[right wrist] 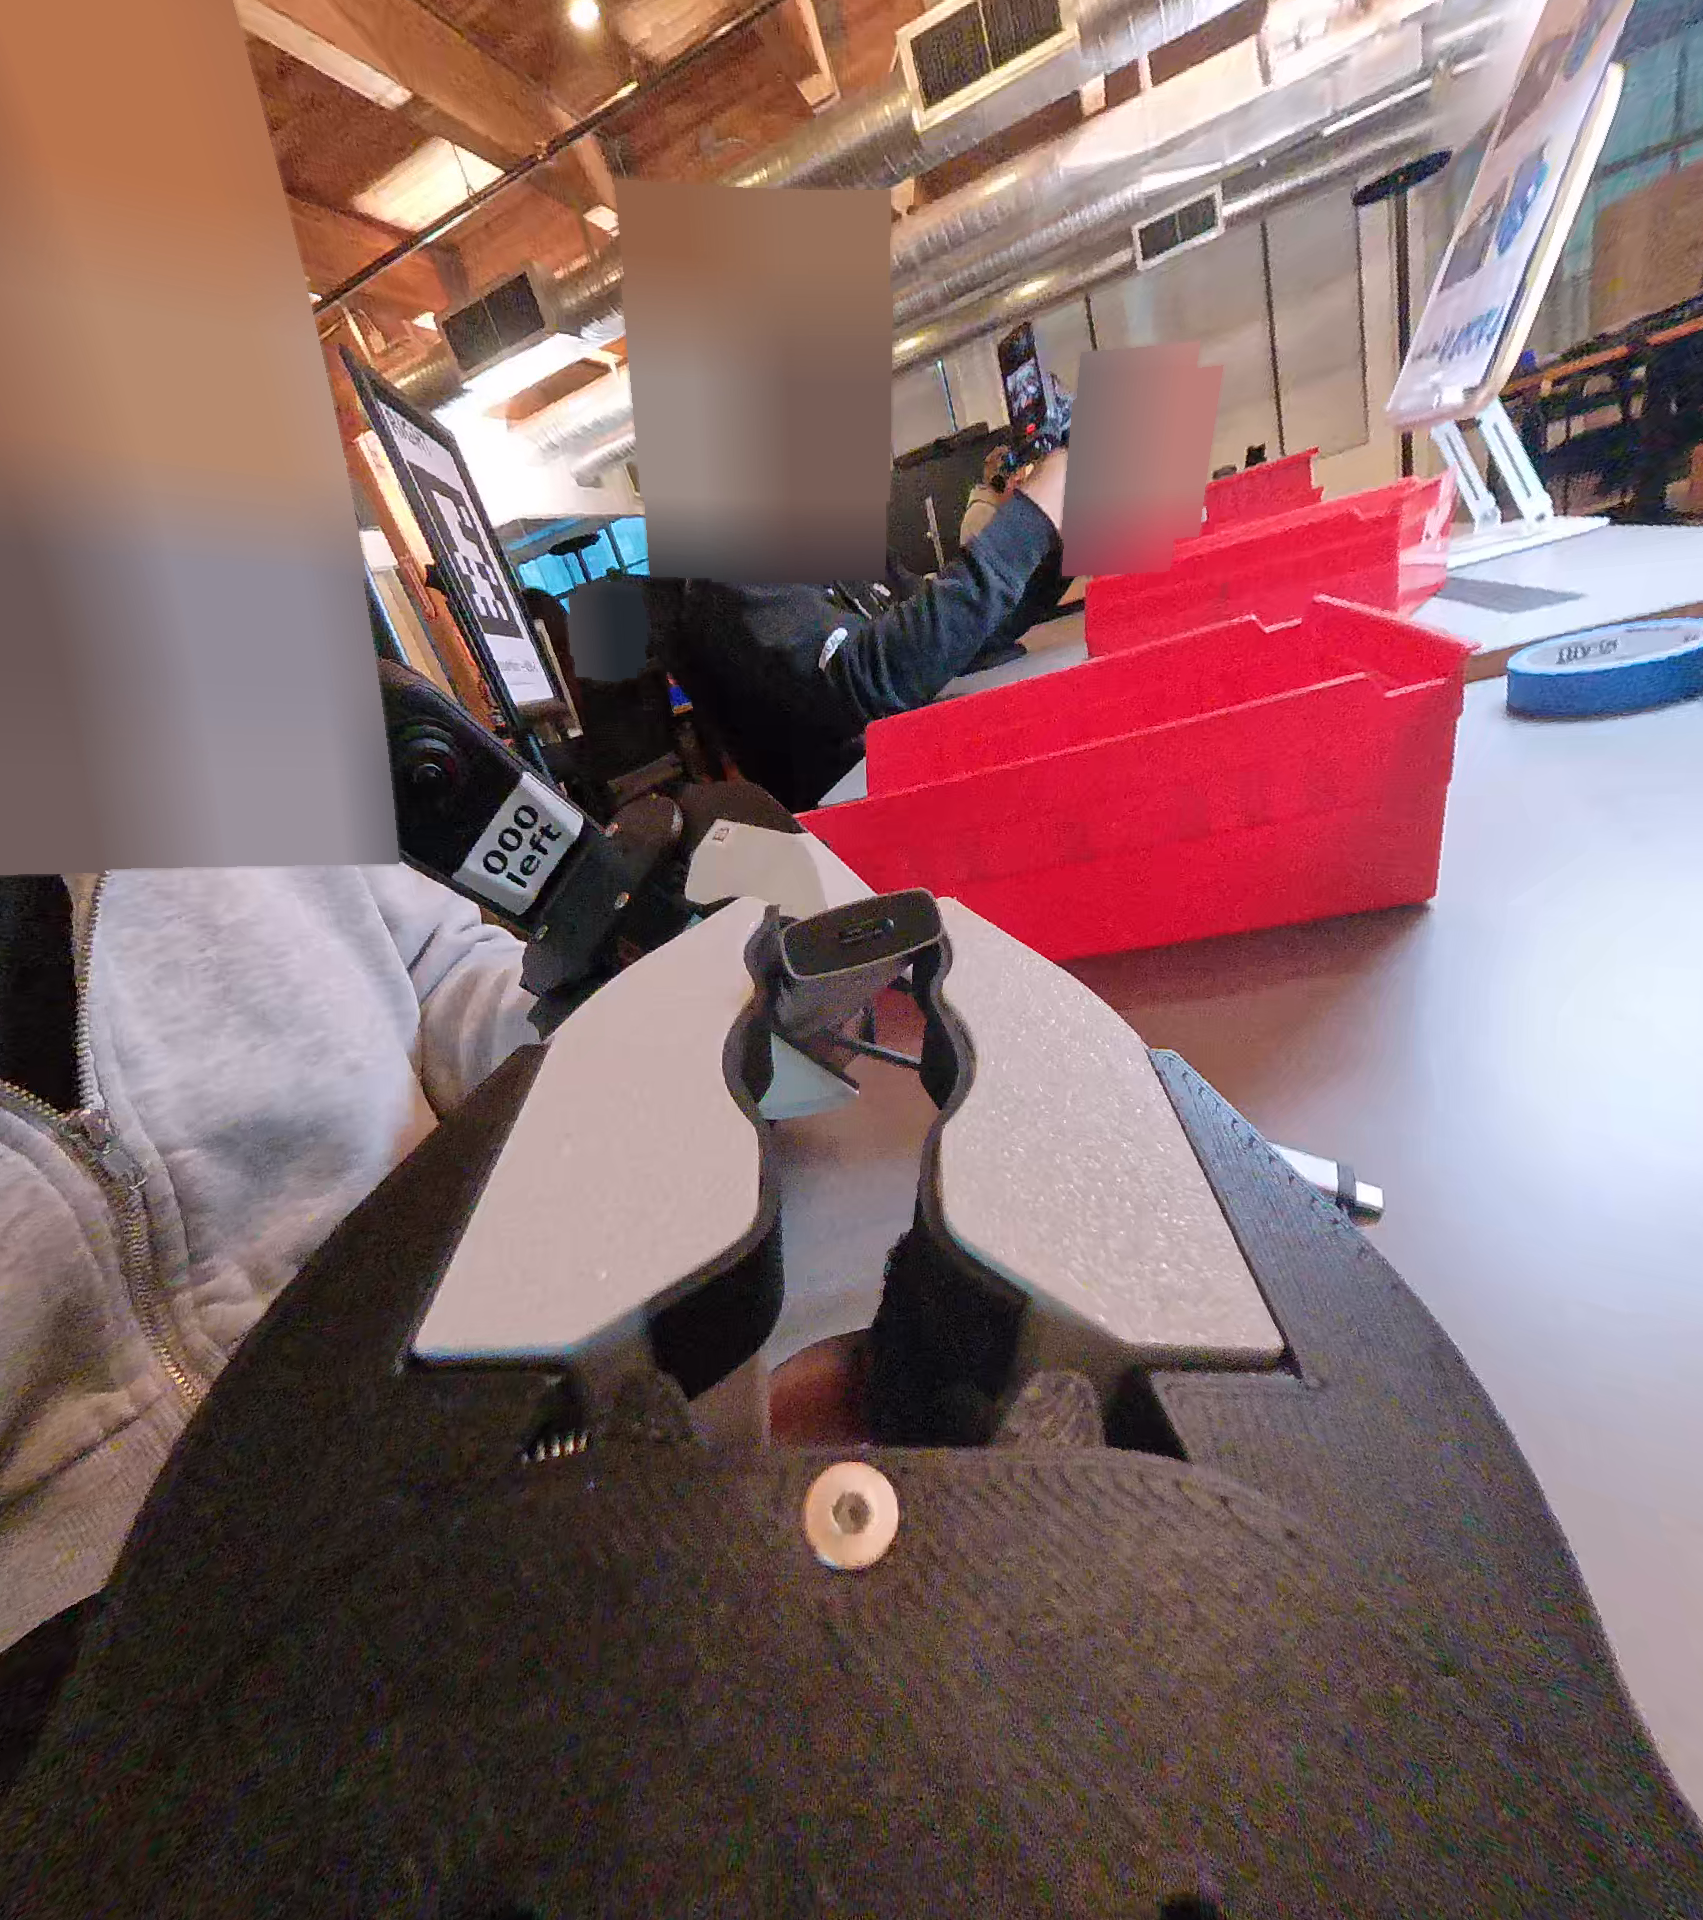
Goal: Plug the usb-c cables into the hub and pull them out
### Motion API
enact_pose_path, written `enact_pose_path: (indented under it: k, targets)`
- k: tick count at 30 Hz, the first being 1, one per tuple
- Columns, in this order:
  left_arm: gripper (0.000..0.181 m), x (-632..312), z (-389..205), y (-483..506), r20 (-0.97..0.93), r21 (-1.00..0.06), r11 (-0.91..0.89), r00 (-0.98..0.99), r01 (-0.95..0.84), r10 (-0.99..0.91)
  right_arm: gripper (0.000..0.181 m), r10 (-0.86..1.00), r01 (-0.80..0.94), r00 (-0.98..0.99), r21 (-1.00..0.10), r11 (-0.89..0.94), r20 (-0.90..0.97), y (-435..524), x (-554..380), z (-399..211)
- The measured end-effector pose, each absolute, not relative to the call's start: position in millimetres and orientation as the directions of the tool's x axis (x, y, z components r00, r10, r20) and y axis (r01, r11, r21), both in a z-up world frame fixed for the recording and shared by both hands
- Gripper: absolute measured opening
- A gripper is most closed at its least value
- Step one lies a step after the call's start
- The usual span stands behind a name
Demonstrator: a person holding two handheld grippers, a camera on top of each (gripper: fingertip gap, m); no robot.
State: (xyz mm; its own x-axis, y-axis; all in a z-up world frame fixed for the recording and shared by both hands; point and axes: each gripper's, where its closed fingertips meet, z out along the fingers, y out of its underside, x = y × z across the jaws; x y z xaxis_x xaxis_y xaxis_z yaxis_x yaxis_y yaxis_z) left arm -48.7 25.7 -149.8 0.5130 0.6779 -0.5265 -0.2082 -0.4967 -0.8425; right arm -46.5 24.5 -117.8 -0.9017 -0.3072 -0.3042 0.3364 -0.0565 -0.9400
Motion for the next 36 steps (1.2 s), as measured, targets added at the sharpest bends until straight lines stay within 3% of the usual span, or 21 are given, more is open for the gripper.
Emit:
enact_pose_path:
  k: [1,4,7,10,13,17,24,36]
  targets:
    - [0.022,-47,-146,27,-0.514,-0.853,-0.472,0.517,-0.223,0.685,0.024,-0.301,0.321,-0.91,-0.943,-0.081,-0.284,26,-46,-111]
    - [0.035,-46,-132,21,-0.427,-0.904,-0.356,0.515,-0.236,0.743,0.024,-0.235,0.206,-0.957,-0.967,-0.148,-0.168,37,-46,-86]
    - [0.061,-47,-112,11,-0.193,-0.975,-0.09,0.575,-0.203,0.795,0.023,-0.122,0.058,-0.992,-0.98,-0.19,-0.035,56,-51,-53]
    - [0.084,-51,-102,-2,0.008,-0.983,0.119,0.611,-0.141,0.792,0.024,0.025,-0.073,-0.997,-0.978,-0.197,0.07,80,-59,-18]
    - [0.099,-53,-99,-8,0.101,-0.971,0.213,0.627,-0.106,0.773,0.024,0.238,-0.187,-0.96,-0.973,-0.137,0.151,113,-81,17]
    - [0.113,-52,-96,-6,0.076,-0.969,0.205,0.625,-0.136,0.777,0.024,0.44,-0.241,-0.874,-0.97,-0.019,0.208,164,-107,59]
    - [0.128,-41,-96,15,-0.075,-0.97,0.098,0.662,-0.221,0.746,0.024,0.657,-0.126,-0.702,-0.956,0.265,0.275,280,-164,71]
    - [0.127,-39,-116,31,-0.182,-0.976,-0.047,0.685,-0.21,0.706,0.024,0.818,0.192,-0.471,-0.867,0.46,0.33,428,-234,-19]
